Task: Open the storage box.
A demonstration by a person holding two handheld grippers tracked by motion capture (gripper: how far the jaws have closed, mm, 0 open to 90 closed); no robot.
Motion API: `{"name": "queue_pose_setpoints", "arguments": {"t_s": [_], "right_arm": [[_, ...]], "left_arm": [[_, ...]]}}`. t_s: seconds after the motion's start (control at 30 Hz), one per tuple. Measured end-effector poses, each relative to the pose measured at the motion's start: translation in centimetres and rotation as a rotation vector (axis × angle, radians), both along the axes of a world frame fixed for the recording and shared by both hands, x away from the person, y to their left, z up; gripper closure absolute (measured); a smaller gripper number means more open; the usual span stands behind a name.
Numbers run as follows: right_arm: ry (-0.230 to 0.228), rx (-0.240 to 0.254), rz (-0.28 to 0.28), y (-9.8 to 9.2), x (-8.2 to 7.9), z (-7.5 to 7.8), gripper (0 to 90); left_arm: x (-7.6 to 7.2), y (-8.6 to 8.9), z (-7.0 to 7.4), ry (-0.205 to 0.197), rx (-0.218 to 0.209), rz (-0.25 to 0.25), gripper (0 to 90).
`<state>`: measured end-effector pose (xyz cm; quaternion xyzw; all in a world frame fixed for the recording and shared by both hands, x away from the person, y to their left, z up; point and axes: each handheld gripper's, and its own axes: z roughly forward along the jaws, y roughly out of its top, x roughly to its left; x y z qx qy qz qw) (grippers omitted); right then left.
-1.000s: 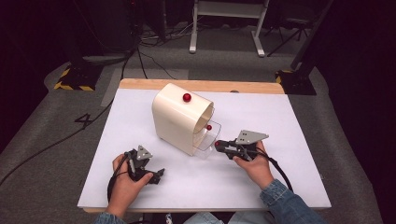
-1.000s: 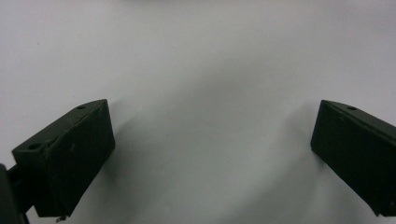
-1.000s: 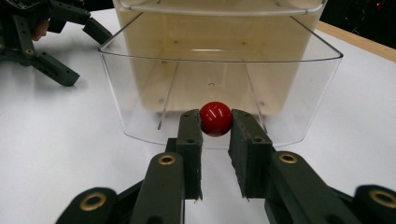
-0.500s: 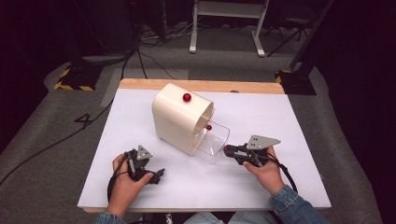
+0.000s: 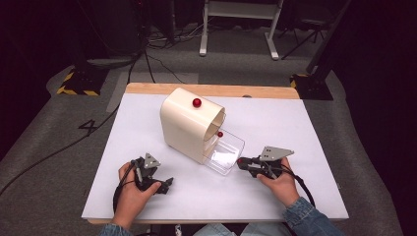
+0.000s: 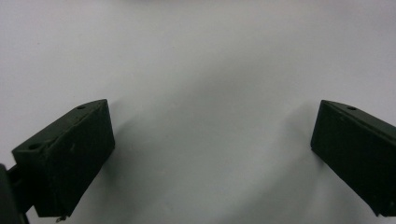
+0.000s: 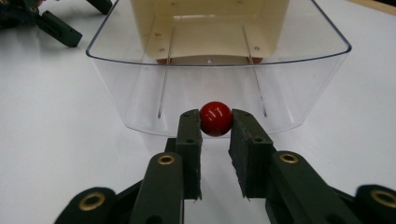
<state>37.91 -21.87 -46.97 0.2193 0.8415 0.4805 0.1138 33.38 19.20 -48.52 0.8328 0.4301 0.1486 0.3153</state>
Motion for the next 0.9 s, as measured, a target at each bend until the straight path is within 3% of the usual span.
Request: {"name": "queue_pose_setpoints", "arguments": {"t_s": [0.23,0.53,0.6,0.9], "right_arm": [[0.001,-0.050,-0.010,0.0,-0.1,-0.4,69.4],[-0.007,-0.028,-0.039,-0.9,-0.3,-0.3,63.0],[-0.020,0.000,-0.048,-1.3,-0.5,0.5,62.3],[-0.055,0.038,-0.063,-2.0,-0.4,3.2,61.9]], "left_arm": [[0.0,0.0,0.0,0.003,-0.001,0.001,0.0],[0.0,0.0,0.0,0.004,-0.002,0.002,0.0],[0.0,-0.1,0.0,0.004,-0.003,0.003,0.0],[0.0,-0.1,0.0,0.005,-0.003,0.003,0.0]]}}
